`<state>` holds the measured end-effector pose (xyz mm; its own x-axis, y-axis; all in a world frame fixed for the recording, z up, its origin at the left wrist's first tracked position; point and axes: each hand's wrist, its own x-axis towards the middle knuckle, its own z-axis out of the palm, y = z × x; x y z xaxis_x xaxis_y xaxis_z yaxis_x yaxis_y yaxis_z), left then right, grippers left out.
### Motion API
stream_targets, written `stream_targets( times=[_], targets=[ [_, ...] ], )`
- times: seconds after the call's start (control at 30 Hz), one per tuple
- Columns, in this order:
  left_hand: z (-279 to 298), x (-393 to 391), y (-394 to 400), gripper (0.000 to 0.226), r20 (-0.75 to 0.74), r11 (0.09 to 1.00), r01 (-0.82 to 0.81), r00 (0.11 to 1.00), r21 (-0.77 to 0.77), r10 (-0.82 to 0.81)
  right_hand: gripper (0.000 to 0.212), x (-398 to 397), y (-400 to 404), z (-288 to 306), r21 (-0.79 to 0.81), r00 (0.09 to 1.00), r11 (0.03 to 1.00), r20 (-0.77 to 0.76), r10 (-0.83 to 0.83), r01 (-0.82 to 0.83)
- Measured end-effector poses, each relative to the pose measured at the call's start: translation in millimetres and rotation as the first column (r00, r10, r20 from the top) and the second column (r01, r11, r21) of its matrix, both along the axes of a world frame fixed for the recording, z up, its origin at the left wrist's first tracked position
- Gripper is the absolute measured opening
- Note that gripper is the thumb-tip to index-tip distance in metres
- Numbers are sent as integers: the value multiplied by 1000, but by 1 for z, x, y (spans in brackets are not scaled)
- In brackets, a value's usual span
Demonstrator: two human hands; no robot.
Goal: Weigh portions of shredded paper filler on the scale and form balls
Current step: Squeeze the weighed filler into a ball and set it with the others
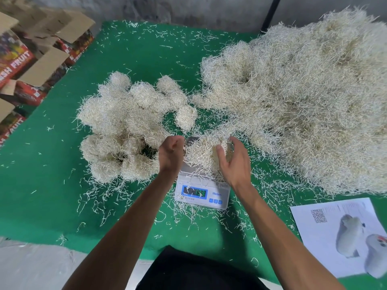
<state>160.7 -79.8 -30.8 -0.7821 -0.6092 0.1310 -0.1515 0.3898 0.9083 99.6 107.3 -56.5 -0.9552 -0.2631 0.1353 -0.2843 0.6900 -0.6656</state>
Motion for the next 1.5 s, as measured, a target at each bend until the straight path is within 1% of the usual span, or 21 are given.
stream_targets(
  times=[0.17, 0.37, 0.53, 0.73, 0.8, 0.87, 0.9, 0.93, 1.0, 1.03, 1.1, 1.17, 1.2, 1.23, 1.3, 1.33, 1.37, 1.4, 1.43, 1.47, 1.5],
  targets=[
    [-3, 2, -1, 46, 27, 1000, -7, 1000, 20, 6, 78, 1, 2, 0, 2, 1000, 1000, 3, 12, -12],
    [-1, 3, 0, 42, 74, 999, -23, 997, 26, 21, 81, 2, 1, 0, -14, 1000, 1000, 19, -3, 3],
    [-4, 3, -2, 38, 79, 1000, -11, 997, 22, 10, 81, 2, 3, 0, -35, 1000, 999, 29, -10, 11],
    [-8, 1, -3, 39, 67, 1000, -10, 998, 19, 9, 84, 1, 8, 7, -72, 999, 997, 41, -22, 25],
    [-11, 0, -2, 36, 77, 1000, -20, 997, 14, 19, 85, -1, 7, 9, -78, 998, 996, 48, -32, 36],
    [-12, 0, 1, 20, 129, 997, -66, 990, 40, 61, 85, -2, 3, 9, -66, 998, 997, 40, -37, 40],
    [-11, -1, 4, 21, 192, 994, -89, 979, 67, 75, 84, -2, 0, 8, -47, 998, 998, 49, -27, 30],
    [-11, -1, 7, 39, 275, 991, -99, 959, 91, 70, 84, -3, -4, 8, -28, 996, 1000, 84, -8, 10],
    [-12, -5, 12, 67, 430, 985, -50, 902, 167, -27, 86, -1, -15, 11, -50, 978, 998, 207, 42, -33],
    [-12, -8, 16, 77, 458, 976, -21, 885, 218, -83, 86, 3, -23, 13, -117, 958, 992, 278, 70, -39],
    [-9, -16, 23, 92, 434, 919, -36, 888, 392, -150, 84, 12, -37, 15, -316, 885, 949, 443, 145, 3],
    [2, -26, 27, 102, 388, 773, -165, 915, 613, -112, 86, 18, -45, 16, -441, 809, 896, 546, 220, 54],
    [6, -31, 25, 101, 367, 702, -215, 927, 679, -71, 86, 18, -47, 18, -489, 793, 869, 558, 244, 78],
    [12, -34, 22, 91, 347, 672, -230, 937, 704, -43, 79, 15, -46, 21, -547, 801, 830, 544, 250, 112],
    [16, -35, 7, 72, 310, 651, -222, 951, 726, -22, 48, 0, -42, 30, -664, 863, 720, 468, 190, 202],
    [18, -32, 0, 74, 282, 625, -194, 959, 756, -43, 35, -9, -38, 35, -703, 890, 670, 435, 139, 239],
    [21, -29, -4, 77, 249, 606, -145, 964, 782, -91, 30, -15, -33, 40, -714, 901, 652, 421, 107, 256],
    [22, -27, -6, 74, 220, 599, -100, 967, 795, -131, 35, -19, -32, 43, -702, 902, 668, 418, 106, 246],
    [25, -25, -4, 65, 219, 613, -86, 965, 785, -144, 48, -22, -33, 46, -651, 892, 731, 432, 134, 206],
    [26, -23, -2, 55, 234, 622, -80, 957, 779, -170, 61, -22, -35, 48, -555, 873, 823, 454, 176, 123],
    [28, -22, 1, 47, 195, 594, -20, 953, 804, -231, 70, -19, -38, 49, -453, 855, 891, 472, 214, 27]
  ],
)
